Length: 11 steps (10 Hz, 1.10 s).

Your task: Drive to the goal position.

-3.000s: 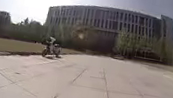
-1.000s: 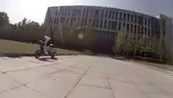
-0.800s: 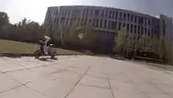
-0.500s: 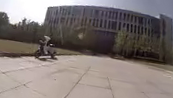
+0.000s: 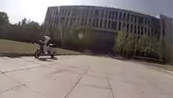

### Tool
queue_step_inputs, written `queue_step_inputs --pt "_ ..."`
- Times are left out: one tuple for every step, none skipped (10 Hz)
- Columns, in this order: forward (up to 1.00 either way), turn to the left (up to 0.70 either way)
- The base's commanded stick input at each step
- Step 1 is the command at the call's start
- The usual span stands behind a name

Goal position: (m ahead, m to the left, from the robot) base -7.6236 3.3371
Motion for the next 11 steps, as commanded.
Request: queue_step_inputs --pt "0.10 0.00" --pt "0.50 0.02" --pt "0.70 0.03" --pt "0.70 0.02" --pt "0.70 0.03" --pt "0.70 0.10" --pt "0.70 0.35" --pt "0.70 0.35" --pt "0.70 0.35" --pt "0.70 0.35" --pt "0.70 0.35"
